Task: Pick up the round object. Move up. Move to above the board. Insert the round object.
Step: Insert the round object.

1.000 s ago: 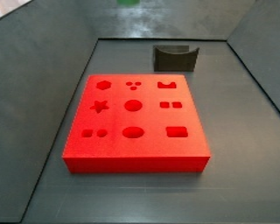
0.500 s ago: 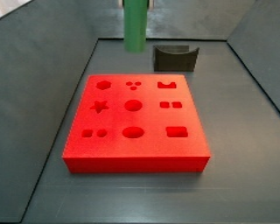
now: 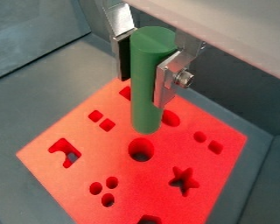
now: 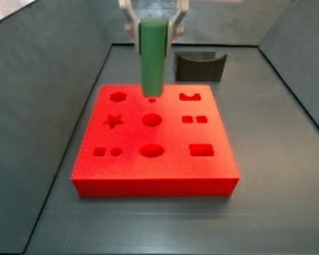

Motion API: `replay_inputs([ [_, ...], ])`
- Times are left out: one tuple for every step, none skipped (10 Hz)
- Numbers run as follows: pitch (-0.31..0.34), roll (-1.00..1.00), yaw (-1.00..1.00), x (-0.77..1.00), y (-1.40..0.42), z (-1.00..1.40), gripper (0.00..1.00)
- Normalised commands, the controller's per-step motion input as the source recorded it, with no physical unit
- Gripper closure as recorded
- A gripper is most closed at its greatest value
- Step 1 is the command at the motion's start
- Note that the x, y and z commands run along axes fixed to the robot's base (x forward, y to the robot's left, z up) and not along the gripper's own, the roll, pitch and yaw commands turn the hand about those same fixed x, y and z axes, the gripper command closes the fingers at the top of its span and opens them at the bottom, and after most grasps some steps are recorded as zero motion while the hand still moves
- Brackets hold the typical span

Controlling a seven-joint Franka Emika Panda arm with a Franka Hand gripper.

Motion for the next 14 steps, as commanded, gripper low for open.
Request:
replay_inputs([
  [-0.314,0.16,0.09,-0.08,-0.02,-0.57,1.00],
  [-0.389,0.09,0.00,-0.28,-0.17,-0.35,1.00],
  [-0.037,0.00,0.00,-0.02,0.00,-0.01,1.00],
  [-0.103,0.03,0.00,-0.02,0.00,-0.33,1.00],
  [-0.004,-0.03,0.00,0.09,0.20,-0.13,1.00],
  [0.000,-0.03,0.06,0.19,0.17,-0.12,1.00],
  [-0.093,0.00,0.00,0.00,0.00,-0.12,1.00],
  [-0.107,0.00,0.00,-0.05,0.00,-0.04,1.00],
  [-0.099,0.02,0.00,-0.02,0.00,-0.17,1.00],
  [-0.113,0.04,0.00,-0.03,0.00,-0.23,1.00],
  [-0.099,0.05,0.00,0.00,0.00,-0.24,1.00],
  [-0.114,0.06,0.00,0.00,-0.05,-0.25,1.00],
  [-0.114,0.07,0.00,0.00,-0.06,-0.24,1.00],
  [-0.100,0.06,0.00,0.00,-0.05,-0.22,1.00],
])
